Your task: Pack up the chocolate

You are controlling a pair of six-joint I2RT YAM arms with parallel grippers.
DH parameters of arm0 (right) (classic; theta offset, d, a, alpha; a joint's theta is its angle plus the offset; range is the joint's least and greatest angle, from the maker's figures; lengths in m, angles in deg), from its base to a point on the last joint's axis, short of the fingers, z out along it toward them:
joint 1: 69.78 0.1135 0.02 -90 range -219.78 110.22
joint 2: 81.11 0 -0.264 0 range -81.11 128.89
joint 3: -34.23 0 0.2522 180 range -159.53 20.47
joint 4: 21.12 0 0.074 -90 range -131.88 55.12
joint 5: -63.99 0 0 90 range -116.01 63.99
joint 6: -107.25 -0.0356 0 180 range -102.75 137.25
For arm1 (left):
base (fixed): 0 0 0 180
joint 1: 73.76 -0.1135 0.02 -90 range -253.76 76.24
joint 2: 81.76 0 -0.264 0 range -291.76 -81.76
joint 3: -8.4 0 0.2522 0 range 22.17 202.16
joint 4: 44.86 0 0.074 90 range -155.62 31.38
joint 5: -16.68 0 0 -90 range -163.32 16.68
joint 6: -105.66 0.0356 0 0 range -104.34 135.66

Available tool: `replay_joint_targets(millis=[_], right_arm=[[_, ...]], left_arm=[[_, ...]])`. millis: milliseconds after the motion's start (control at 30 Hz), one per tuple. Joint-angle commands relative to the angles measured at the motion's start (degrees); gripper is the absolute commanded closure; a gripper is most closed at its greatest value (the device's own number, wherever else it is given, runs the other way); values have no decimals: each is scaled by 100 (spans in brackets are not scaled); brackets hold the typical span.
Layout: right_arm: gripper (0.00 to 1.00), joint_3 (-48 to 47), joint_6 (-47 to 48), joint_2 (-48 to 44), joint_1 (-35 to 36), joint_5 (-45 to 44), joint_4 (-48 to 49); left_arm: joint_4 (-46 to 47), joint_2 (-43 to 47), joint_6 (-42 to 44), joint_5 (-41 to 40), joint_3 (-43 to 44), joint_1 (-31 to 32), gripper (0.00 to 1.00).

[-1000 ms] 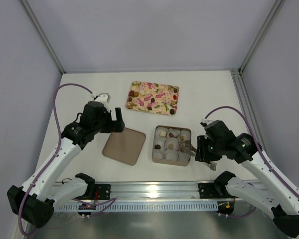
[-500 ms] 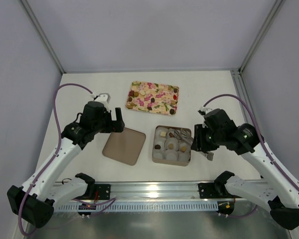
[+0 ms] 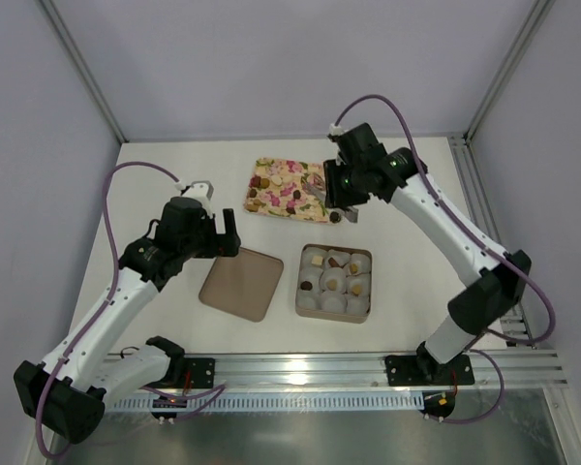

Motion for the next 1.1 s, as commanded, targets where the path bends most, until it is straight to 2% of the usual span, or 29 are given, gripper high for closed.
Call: replay_joint_targets(millis=[0,100,233,733,1067], right_arm=[[58,-1192,407,792,-140,-206,259],[58,-2185,486,1748,-175,-268,-21],[58,-2749,478,2583,-227,-215,-110],[57,-1925,389,2796,-210,84,355],[57,-1871,389,2849,-157,75,364]], left_arm=[[47,136,79,-175,175,-9,0],[47,153,96,-219,184,-9,0],[38,144,96,-263,166,-18,0],[38,39,70,-219,166,-18,0],[38,39,70,-219,158,-9,0]])
